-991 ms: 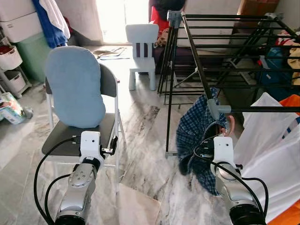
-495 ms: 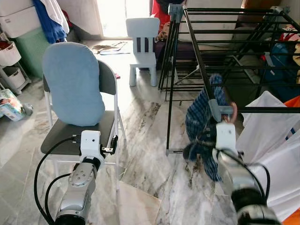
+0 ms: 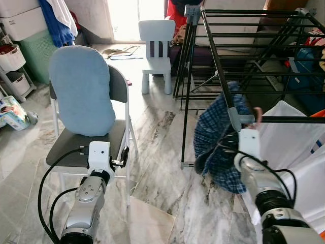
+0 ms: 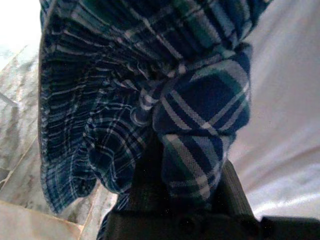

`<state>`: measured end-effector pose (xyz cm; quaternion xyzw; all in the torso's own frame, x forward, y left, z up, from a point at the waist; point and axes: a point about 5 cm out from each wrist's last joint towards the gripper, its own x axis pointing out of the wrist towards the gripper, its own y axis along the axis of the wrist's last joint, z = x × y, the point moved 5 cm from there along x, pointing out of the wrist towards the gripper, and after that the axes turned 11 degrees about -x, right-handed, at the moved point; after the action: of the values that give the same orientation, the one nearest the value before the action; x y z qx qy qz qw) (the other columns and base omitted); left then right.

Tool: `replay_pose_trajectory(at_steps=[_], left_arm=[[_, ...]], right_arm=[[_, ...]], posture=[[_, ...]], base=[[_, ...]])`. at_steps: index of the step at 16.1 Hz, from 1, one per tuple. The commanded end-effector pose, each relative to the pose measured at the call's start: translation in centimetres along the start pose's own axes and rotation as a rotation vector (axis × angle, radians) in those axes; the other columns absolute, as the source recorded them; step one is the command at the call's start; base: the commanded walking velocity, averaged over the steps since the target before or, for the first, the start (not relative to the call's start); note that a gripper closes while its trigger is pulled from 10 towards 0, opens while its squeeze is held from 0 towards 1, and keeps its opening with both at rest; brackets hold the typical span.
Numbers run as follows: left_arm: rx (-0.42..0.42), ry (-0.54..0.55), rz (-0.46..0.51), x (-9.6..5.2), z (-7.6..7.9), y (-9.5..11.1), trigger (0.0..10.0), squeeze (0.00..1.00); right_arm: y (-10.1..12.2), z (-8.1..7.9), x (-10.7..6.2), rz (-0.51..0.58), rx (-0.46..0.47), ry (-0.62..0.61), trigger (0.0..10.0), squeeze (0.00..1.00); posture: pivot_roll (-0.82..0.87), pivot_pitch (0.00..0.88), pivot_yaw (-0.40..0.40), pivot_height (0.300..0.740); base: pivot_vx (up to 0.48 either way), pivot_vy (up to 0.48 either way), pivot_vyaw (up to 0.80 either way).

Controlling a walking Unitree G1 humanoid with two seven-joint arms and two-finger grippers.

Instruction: Hang hanger

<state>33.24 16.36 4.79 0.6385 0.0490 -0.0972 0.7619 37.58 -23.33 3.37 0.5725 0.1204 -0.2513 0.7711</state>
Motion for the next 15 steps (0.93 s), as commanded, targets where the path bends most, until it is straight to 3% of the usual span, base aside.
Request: replay_pose_trajectory(at_steps=[1, 2, 6, 10, 11, 15], left_arm=[[0.012, -0.017, -0.004, 0.0, 0.3, 0.1, 10.0, 0.00], [0.014, -0.019, -0.006, 0.0, 0.3, 0.1, 10.0, 0.00], [0.024, -0.021, -0.030, 0.1, 0.4, -0.3, 10.0, 0.00], [0.028, -0.021, -0.032, 0.1, 0.4, -0.3, 10.0, 0.00], [0.030, -0.020, -0.032, 0.1, 0.4, -0.3, 10.0, 0.00], [0.047, -0.006, -0.033, 0.1, 0.3, -0.3, 10.0, 0.00]], right_arm=[[1.0, 0.6, 0.2, 0.020, 0.011, -0.015, 10.0, 0.00], [0.7, 0.5, 0.2, 0.010, 0.008, -0.008, 10.0, 0.00], [-1.6, -2.1, 0.1, -0.086, -0.009, 0.173, 10.0, 0.00], [-1.5, -2.6, 0.1, -0.079, -0.008, 0.206, 10.0, 0.00], [-1.4, -2.7, 0.1, -0.074, 0.003, 0.211, 10.0, 1.00], [-0.6, -2.0, -0.2, 0.022, -0.043, 0.151, 10.0, 1.00]], posture=[[-0.06, 0.000, 0.003, 0.740], [-0.06, 0.000, 0.003, 0.740], [-0.06, 0.000, 0.002, 0.740], [-0.06, 0.000, 0.002, 0.740], [-0.06, 0.000, 0.003, 0.740], [-0.06, 0.000, 0.000, 0.740]], base=[[0.000, 0.000, 0.00], [0.000, 0.000, 0.00], [0.000, 0.000, 0.00], [0.000, 0.000, 0.00], [0.000, 0.000, 0.00], [0.000, 0.000, 0.00]])
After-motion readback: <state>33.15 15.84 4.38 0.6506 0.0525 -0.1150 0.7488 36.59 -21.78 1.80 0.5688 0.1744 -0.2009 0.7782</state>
